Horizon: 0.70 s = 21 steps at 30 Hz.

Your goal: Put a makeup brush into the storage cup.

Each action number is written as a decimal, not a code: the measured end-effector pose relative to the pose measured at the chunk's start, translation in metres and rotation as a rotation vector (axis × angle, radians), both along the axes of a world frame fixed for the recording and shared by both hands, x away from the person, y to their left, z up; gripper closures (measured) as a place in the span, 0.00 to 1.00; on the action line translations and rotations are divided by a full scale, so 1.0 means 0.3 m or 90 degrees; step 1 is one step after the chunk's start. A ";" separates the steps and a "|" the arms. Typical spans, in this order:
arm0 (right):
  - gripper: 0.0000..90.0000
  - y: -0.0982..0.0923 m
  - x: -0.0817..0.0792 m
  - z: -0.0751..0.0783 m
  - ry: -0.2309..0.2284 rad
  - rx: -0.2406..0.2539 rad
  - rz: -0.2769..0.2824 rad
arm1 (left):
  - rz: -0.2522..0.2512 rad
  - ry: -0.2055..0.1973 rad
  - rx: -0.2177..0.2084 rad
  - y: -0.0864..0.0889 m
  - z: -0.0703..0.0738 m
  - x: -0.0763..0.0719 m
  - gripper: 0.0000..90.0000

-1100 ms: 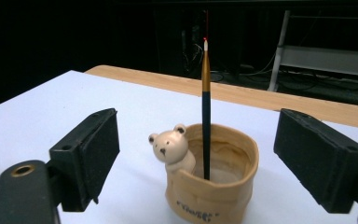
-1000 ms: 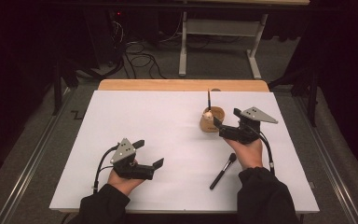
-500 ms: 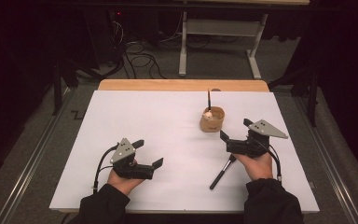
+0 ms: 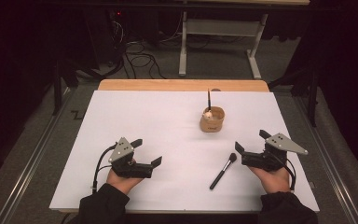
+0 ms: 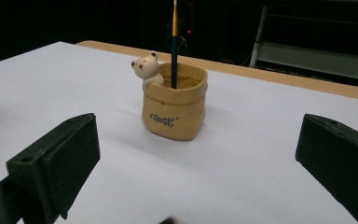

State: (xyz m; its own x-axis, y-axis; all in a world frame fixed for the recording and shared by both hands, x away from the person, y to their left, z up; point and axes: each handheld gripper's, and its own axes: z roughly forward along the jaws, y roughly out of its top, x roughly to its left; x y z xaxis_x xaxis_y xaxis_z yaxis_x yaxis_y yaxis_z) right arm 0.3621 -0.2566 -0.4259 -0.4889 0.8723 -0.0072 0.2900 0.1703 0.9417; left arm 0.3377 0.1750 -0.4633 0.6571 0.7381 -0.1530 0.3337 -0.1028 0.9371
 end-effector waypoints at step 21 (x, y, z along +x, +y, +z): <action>0.00 -0.078 -0.058 -0.061 -0.005 0.006 -0.015 | 0.012 0.016 -0.009 0.018 -0.010 0.014 0.02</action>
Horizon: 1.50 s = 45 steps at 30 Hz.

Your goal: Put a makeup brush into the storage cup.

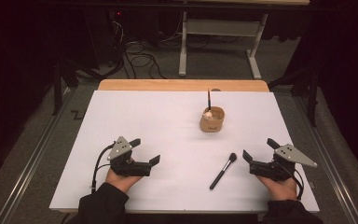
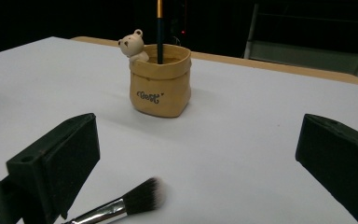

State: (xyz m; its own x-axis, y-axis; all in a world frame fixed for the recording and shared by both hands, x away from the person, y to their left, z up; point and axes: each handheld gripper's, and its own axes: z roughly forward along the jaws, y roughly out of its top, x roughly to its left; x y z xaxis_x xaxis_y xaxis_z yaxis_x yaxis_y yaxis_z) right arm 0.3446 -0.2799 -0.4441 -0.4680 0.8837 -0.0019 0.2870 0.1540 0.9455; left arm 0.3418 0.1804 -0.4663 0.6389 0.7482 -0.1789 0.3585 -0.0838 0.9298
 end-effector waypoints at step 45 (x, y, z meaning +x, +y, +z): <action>0.00 0.024 0.009 -0.009 -0.002 0.005 0.037 | 0.014 0.128 0.117 0.005 0.031 0.040 0.02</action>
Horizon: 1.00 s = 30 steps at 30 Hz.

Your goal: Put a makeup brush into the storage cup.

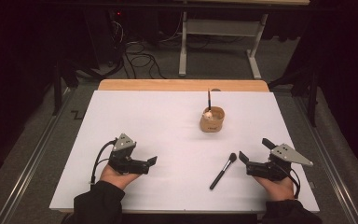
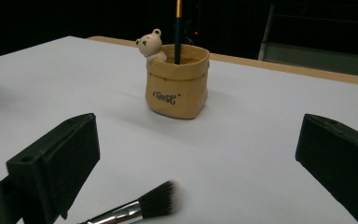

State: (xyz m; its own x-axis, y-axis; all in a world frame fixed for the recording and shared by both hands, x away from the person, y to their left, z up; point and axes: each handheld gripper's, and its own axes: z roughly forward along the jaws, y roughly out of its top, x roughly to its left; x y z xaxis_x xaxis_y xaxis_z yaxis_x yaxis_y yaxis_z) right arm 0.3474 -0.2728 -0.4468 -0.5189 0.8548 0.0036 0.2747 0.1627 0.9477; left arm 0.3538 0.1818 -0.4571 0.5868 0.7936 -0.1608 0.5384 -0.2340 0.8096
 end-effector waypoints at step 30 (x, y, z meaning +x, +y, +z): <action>0.00 0.007 0.001 -0.006 0.008 0.001 0.008 | -0.044 0.238 0.162 -0.061 0.026 0.092 0.10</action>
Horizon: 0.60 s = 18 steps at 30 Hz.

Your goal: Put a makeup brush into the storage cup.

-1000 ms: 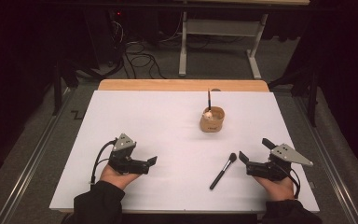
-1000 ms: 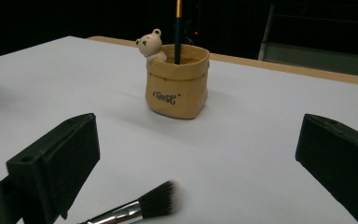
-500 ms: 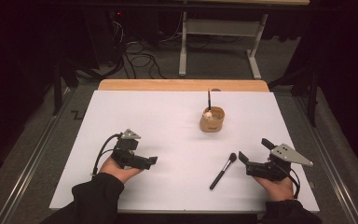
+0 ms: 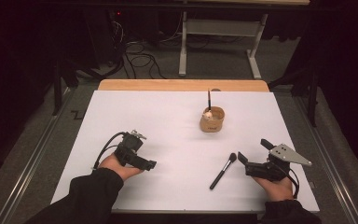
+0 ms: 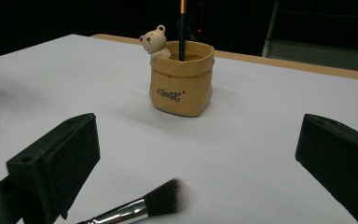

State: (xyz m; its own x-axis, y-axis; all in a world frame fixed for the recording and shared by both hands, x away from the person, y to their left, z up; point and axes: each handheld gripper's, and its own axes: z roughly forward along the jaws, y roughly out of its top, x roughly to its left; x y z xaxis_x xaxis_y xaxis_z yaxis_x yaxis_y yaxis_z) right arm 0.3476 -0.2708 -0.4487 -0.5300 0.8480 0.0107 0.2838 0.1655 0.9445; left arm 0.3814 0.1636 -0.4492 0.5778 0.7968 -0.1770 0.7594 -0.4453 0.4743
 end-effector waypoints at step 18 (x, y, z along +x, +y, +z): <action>0.00 -0.001 0.001 0.000 0.003 0.004 -0.003 | -0.056 0.057 0.093 -0.119 0.042 0.022 0.15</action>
State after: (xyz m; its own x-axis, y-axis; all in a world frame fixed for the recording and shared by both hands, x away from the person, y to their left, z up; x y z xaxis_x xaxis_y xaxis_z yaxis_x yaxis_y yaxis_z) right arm 0.3479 -0.2713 -0.4486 -0.5263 0.8501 0.0194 0.2896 0.1578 0.9441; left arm 0.3881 0.1278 -0.4365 0.6339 0.7645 -0.1168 0.7505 -0.5717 0.3314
